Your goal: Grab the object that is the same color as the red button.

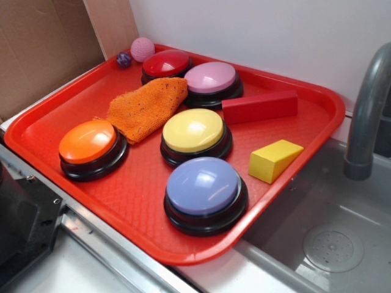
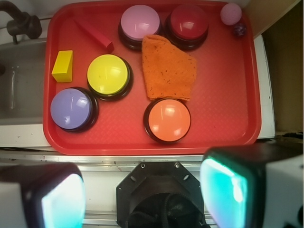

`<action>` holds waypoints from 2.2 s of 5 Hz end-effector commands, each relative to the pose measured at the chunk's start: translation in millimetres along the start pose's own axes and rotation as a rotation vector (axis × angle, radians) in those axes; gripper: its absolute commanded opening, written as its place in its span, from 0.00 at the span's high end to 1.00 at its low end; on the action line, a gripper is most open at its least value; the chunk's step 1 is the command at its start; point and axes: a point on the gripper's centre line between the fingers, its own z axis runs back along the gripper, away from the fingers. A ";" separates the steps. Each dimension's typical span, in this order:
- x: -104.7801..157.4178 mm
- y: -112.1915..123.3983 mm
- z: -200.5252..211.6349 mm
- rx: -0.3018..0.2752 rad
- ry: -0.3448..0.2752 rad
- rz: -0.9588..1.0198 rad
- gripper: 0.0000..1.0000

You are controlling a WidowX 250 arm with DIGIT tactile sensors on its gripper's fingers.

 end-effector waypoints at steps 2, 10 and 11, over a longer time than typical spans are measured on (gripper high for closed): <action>10.5 4.4 -3.1 0.050 0.033 -0.089 0.00; 187.6 -72.2 -158.2 0.007 -0.152 -0.845 0.00; 195.2 -78.4 -180.4 -0.013 -0.122 -0.860 0.00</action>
